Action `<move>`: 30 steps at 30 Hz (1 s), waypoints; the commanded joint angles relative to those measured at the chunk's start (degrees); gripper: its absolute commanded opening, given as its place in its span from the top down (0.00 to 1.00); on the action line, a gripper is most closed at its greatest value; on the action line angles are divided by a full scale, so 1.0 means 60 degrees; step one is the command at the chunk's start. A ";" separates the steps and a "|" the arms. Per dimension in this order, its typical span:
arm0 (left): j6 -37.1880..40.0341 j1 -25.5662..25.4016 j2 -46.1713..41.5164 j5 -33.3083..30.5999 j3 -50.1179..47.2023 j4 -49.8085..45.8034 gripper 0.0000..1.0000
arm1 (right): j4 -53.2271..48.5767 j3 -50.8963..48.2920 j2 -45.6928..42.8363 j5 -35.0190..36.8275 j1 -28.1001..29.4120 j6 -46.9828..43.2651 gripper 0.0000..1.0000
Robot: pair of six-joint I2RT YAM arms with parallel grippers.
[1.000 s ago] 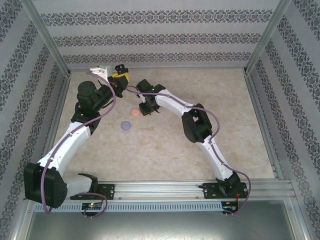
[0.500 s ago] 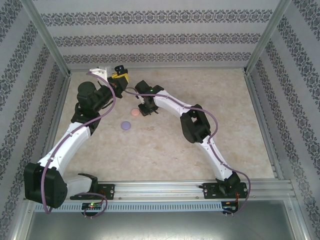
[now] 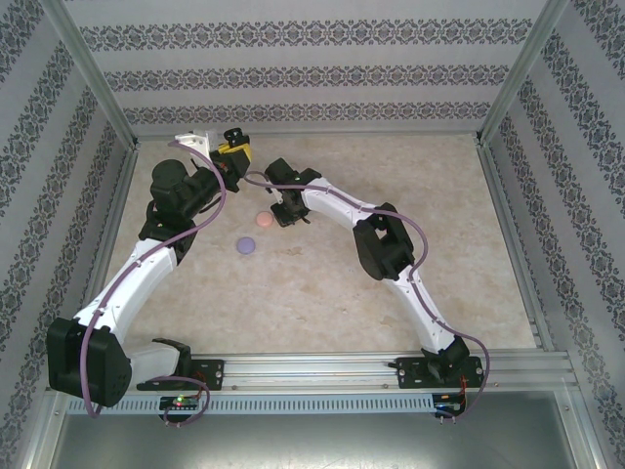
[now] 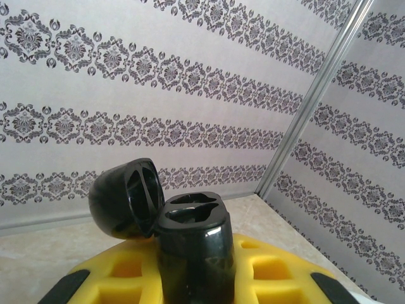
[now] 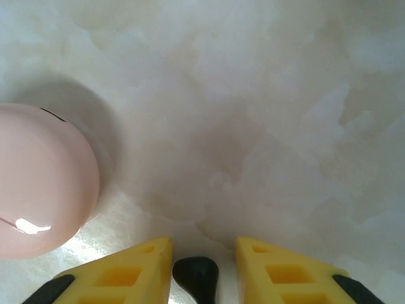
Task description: Insert the wireless bluetooth earbuds into the charging case
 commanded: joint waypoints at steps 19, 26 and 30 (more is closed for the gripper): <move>-0.0030 0.0105 0.0386 0.1125 0.0691 -0.0395 1.00 | 0.1179 -0.3042 -0.2896 -0.0208 -0.0526 0.0549 0.84; 0.0757 -0.0098 0.0547 0.1114 0.0691 -0.0891 1.00 | 0.1960 -0.5032 -0.5072 -0.0486 -0.1258 0.0677 0.84; 0.0917 -0.0220 0.0675 0.1438 0.0413 -0.0442 1.00 | 0.2055 -0.5676 -0.6376 -0.0522 -0.1641 0.0667 0.84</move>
